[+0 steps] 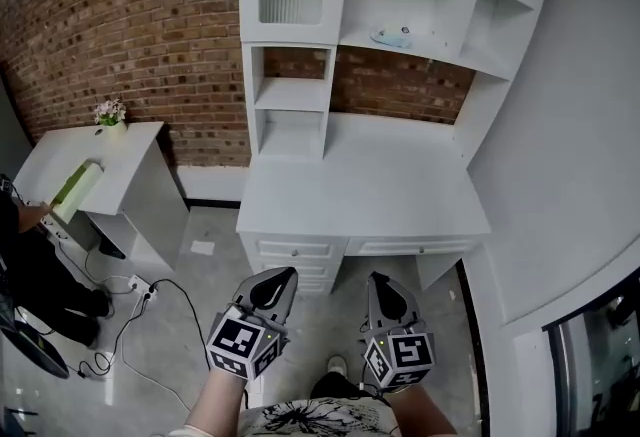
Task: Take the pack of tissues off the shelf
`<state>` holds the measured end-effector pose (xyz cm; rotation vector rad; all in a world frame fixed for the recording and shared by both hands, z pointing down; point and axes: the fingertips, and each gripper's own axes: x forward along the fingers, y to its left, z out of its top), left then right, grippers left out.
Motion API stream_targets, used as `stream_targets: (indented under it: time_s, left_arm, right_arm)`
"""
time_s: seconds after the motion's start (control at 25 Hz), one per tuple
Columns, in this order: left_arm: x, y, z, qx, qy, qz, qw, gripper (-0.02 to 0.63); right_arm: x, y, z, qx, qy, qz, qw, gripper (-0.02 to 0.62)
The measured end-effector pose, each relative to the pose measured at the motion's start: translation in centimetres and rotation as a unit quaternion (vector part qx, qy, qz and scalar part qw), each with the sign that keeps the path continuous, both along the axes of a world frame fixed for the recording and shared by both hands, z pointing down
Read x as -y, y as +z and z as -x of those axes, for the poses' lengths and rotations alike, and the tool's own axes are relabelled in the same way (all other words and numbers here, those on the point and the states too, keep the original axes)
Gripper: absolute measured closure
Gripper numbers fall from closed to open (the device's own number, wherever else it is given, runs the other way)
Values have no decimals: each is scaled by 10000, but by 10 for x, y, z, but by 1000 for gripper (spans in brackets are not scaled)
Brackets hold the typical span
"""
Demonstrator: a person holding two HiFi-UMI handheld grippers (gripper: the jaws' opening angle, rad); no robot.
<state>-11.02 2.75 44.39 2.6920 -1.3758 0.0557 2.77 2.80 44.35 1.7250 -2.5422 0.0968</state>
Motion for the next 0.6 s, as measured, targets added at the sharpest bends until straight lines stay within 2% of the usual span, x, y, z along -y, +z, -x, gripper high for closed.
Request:
stream_targets:
  time_s: [0.2,0.36,0.6]
  left_arm:
    - [69,-20,-54,-147,-58,-114,9998,594]
    - [120,-23,-89,-104,-183,-123,9997,593]
    - [180,-26,-107,53,-491,-230,9985,593]
  right_arm:
    - [74,-12,-55,-68,-113,24,9999,591]
    - [127,-14,-96,-175,-248,76,9995,591]
    - [188,-18,-134,-77,-391,138,9991,591]
